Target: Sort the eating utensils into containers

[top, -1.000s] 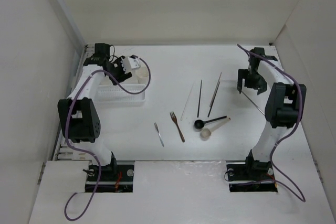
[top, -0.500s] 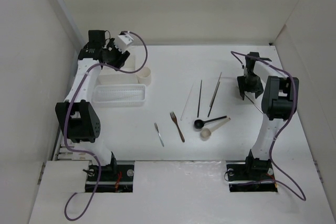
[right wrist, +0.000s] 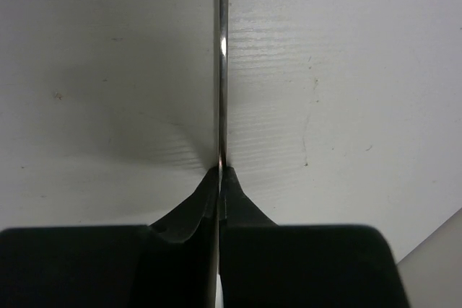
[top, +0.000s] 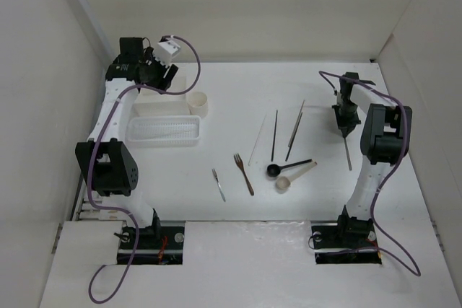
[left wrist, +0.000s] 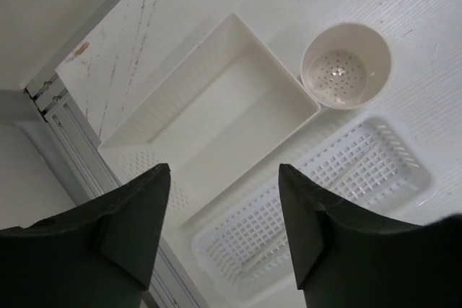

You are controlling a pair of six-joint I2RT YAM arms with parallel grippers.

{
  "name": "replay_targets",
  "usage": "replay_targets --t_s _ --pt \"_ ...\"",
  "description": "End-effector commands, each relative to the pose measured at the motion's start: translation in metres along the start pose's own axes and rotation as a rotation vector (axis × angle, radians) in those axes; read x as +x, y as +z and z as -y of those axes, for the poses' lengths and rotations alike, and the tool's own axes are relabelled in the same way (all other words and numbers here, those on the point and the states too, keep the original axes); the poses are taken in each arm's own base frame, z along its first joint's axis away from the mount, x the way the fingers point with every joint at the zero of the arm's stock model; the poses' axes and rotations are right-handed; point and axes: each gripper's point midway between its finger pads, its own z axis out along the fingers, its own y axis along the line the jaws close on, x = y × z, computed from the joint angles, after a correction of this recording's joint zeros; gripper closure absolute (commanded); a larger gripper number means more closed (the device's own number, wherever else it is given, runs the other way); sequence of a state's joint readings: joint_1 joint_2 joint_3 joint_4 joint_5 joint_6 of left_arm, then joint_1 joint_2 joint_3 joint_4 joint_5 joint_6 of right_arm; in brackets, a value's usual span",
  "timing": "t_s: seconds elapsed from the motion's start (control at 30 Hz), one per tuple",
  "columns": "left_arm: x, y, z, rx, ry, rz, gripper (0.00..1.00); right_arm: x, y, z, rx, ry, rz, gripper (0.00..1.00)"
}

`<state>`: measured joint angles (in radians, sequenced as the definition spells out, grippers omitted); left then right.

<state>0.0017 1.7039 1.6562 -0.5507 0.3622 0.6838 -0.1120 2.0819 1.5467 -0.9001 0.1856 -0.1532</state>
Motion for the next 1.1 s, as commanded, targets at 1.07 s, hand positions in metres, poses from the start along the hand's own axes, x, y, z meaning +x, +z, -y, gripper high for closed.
replay_targets --t_s 1.07 --pt "-0.148 -0.032 0.188 0.698 -0.07 0.334 0.03 -0.131 -0.332 -0.143 -0.736 0.087 1.096 1.0"
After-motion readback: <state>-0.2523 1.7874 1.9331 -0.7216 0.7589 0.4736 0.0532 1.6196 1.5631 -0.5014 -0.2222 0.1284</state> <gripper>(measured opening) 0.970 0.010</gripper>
